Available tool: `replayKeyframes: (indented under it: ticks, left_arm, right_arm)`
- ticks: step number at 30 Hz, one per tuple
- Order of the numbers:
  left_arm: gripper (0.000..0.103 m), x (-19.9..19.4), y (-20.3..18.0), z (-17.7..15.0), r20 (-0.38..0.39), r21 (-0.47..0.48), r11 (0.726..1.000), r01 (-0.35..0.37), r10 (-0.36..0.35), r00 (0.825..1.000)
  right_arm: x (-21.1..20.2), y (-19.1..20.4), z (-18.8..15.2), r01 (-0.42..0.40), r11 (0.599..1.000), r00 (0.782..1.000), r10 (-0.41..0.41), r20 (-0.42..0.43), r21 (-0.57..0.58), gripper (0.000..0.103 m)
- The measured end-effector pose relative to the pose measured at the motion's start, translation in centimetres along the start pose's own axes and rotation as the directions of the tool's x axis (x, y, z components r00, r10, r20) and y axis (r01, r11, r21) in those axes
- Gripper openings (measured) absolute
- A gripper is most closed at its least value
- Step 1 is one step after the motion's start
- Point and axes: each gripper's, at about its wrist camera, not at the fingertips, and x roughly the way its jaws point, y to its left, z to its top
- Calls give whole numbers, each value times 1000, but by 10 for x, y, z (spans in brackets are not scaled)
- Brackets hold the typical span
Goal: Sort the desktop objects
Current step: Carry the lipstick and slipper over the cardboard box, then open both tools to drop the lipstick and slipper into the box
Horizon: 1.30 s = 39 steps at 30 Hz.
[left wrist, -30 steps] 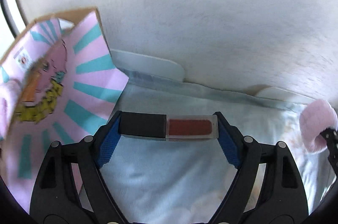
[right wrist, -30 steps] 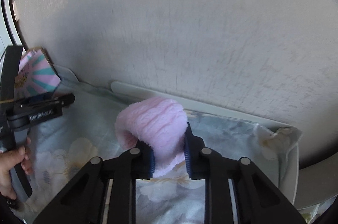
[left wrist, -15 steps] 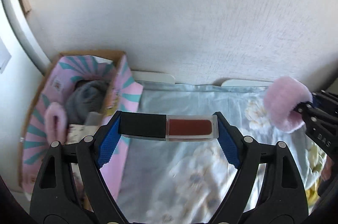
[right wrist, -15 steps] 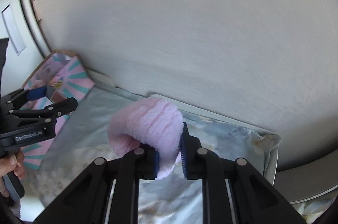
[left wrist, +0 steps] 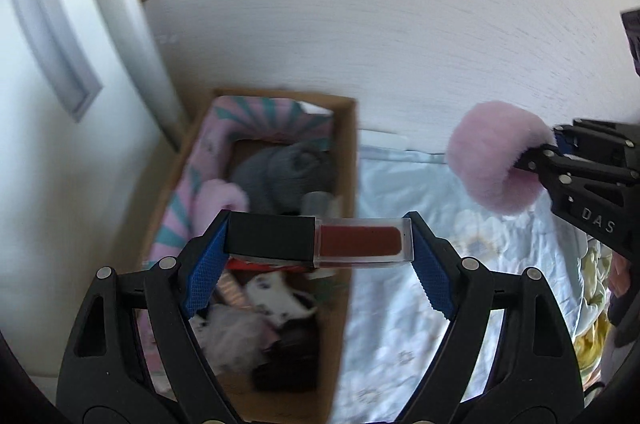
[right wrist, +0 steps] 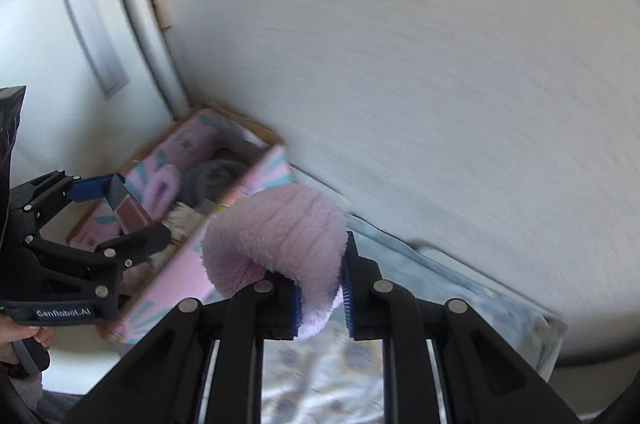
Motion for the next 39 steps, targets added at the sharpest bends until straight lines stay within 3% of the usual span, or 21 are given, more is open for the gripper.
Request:
replayKeyframes:
  ticks: [11, 17, 32, 38, 39]
  left_arm:
    - [82, -2, 61, -20, -29, -81, 997, -6, 4, 1000]
    - [82, 6, 68, -25, -46, -74, 997, 6, -10, 999]
    - [82, 18, 66, -28, -85, -11, 1000, 13, -14, 996]
    - [83, 21, 71, -29, -105, -40, 999, 31, -35, 994]
    - [86, 22, 71, -29, -107, -44, 998, 41, -45, 993]
  right_arm:
    - [51, 81, 39, -136, 984, 983, 120, -138, -116, 15]
    - [78, 109, 48, -151, 979, 972, 122, -199, -138, 15]
    - [95, 123, 53, -164, 974, 958, 119, -261, -159, 15]
    - [102, 121, 53, -158, 977, 955, 115, -274, -142, 16]
    - [104, 120, 54, -165, 977, 951, 122, -283, -133, 18]
